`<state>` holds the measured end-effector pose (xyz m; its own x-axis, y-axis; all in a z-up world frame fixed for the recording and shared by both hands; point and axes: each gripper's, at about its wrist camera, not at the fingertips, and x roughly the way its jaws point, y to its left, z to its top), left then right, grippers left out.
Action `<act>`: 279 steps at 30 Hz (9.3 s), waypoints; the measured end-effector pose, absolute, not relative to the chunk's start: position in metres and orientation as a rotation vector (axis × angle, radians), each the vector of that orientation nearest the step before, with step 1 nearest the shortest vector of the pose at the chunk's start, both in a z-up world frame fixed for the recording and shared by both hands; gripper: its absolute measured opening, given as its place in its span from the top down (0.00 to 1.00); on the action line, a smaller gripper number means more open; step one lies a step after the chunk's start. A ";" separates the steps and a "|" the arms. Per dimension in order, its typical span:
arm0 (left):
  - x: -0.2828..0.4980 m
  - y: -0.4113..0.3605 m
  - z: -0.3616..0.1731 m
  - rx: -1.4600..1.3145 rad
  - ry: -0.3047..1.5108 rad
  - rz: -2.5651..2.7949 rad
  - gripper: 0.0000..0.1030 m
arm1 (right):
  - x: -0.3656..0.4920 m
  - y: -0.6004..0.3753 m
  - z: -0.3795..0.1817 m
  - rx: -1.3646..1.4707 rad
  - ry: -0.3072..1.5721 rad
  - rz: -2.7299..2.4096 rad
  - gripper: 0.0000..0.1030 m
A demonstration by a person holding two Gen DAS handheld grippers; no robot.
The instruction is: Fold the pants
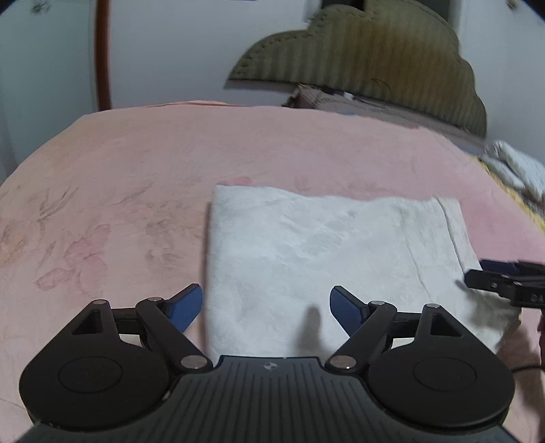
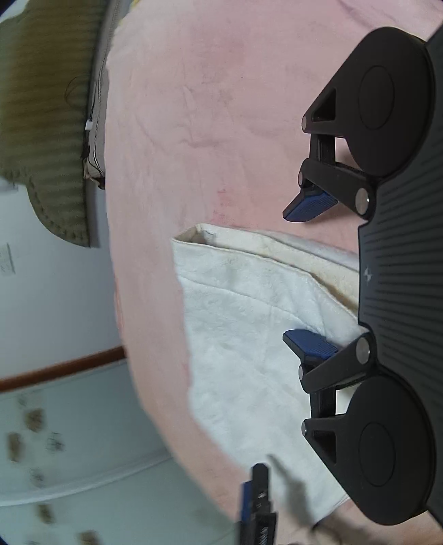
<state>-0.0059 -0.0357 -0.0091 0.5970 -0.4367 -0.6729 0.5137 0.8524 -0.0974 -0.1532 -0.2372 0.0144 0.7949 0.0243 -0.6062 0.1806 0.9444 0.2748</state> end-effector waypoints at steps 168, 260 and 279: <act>-0.023 -0.004 -0.009 0.072 0.654 -0.794 0.07 | -0.171 -0.245 0.037 0.325 0.623 -0.047 0.19; 0.045 -0.018 0.054 0.037 0.509 -0.517 0.91 | 0.004 -0.269 0.044 0.616 0.523 0.331 0.81; 0.090 -0.027 -0.008 0.253 0.691 -0.340 0.33 | 0.013 -0.200 0.040 0.164 0.498 0.090 0.50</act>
